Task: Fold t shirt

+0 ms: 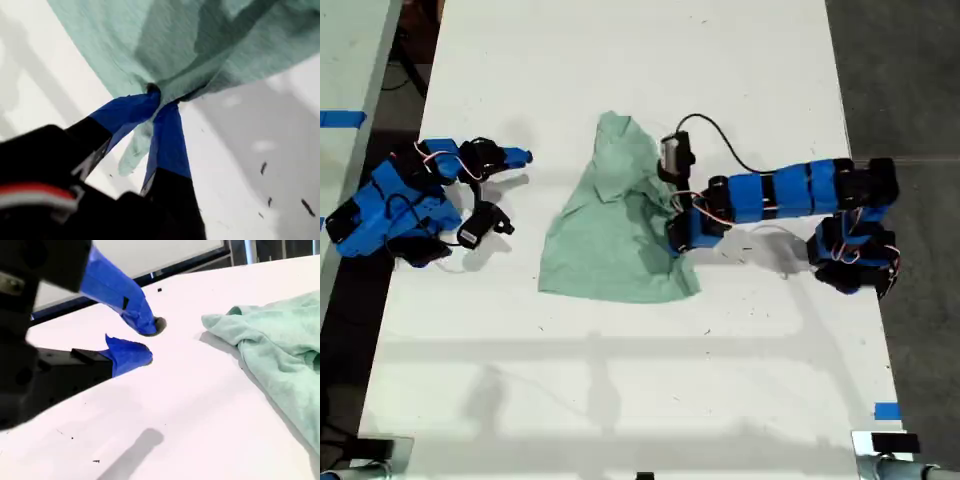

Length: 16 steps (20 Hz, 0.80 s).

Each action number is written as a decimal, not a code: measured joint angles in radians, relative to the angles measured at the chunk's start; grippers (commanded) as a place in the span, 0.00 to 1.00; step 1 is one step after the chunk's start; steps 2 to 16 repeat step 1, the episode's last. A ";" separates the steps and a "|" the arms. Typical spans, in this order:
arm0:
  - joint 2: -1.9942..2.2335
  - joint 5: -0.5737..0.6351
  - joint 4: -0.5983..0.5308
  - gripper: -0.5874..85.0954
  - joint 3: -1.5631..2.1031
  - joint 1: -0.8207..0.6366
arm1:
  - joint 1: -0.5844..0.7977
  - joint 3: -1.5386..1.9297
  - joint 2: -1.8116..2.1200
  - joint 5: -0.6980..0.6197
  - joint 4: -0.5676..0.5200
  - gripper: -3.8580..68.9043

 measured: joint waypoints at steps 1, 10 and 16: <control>0.000 0.000 0.000 0.07 0.000 0.000 | -0.002 -0.164 -0.118 -0.023 0.031 0.17; 0.000 0.000 0.000 0.07 0.000 0.000 | -0.002 -0.164 -0.118 -0.023 0.031 0.17; 0.000 0.000 0.000 0.07 0.000 0.000 | -0.002 -0.164 -0.118 -0.023 0.031 0.17</control>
